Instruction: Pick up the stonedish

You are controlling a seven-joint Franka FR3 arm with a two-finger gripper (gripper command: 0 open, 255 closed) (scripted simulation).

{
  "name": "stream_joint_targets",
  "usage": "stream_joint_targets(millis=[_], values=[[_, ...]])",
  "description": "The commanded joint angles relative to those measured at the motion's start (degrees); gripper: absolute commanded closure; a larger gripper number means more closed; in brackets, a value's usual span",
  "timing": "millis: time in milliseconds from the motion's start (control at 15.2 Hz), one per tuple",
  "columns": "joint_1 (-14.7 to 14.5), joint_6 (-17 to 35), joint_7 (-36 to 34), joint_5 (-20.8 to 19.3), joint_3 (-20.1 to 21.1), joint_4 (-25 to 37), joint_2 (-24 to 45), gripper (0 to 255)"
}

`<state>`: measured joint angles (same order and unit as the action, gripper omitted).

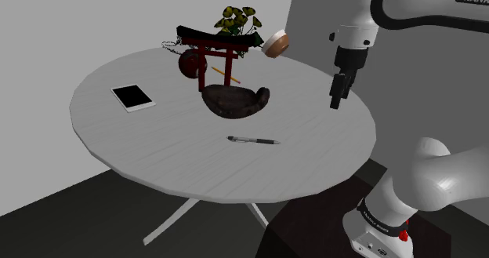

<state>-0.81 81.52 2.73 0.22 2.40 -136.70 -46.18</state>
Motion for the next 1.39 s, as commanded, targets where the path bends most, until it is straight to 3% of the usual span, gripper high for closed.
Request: stream_joint_targets(millis=[0, 396, 726, 1254, 1320], values=[[0.0, 0.0, 0.0, 0.0, 0.0, 0.0, 0.0, 0], [2.6, 6.6, -20.0, 10.2, 8.2, 0.5, 0.3, 0], [5.7, 13.7, -36.1, 16.2, 15.3, 3.2, 3.1, 0], [13.8, 25.0, -61.3, 19.3, 27.1, 11.7, 10.8, 0], [14.0, 25.2, -61.9, 19.3, 27.4, 12.0, 11.0, 0]])
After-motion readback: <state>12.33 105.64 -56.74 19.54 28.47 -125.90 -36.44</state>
